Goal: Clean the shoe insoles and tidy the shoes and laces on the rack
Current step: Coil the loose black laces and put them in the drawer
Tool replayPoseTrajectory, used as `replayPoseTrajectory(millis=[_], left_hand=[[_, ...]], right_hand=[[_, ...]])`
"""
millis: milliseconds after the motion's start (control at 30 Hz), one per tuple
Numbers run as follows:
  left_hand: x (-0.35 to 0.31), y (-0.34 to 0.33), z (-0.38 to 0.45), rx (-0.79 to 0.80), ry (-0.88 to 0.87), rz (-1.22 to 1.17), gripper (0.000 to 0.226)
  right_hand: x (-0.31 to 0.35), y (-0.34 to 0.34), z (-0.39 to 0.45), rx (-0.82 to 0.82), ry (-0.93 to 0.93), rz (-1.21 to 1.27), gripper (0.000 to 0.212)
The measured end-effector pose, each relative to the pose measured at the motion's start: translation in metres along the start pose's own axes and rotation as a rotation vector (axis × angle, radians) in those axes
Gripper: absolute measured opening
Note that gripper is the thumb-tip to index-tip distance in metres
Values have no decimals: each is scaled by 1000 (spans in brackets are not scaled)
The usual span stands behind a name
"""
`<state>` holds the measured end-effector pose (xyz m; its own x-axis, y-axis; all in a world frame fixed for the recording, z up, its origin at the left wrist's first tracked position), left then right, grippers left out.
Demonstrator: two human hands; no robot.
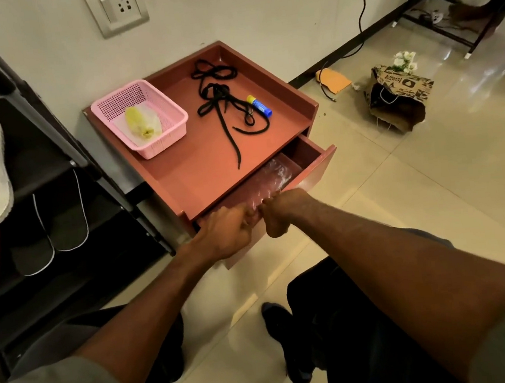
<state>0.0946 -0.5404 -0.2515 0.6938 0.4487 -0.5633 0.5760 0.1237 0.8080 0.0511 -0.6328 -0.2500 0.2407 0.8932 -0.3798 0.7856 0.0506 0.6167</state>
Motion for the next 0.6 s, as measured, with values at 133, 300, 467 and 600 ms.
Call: replayPoseTrajectory(millis=[133,300,467,600], left_hand=[[-18,-12,1,168,-53,-172,33],[-19,47,17,-131,-132,-28,31],[26,99,29,-416,-92,224,37],[50,99,36,-396,-48,242,49]], right_hand=[[-17,-15,-13,286,-67,-66,47],[-28,29,-8,32,-76,62,36],[-31,91,13,-298,-45,383,39],[-41,121,28,-485,-109,597,23]])
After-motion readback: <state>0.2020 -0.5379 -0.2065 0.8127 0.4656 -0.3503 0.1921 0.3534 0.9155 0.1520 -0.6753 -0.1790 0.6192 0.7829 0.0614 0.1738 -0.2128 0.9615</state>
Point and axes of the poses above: each hand's wrist, its own z-axis towards the middle knuckle, its own y-axis out of the back of the hand, x = y × z, the point moved 10 cm from there along z, towards the middle knuckle, and after that the axes turned 13 degrees about -y, right-handed, at the moved point
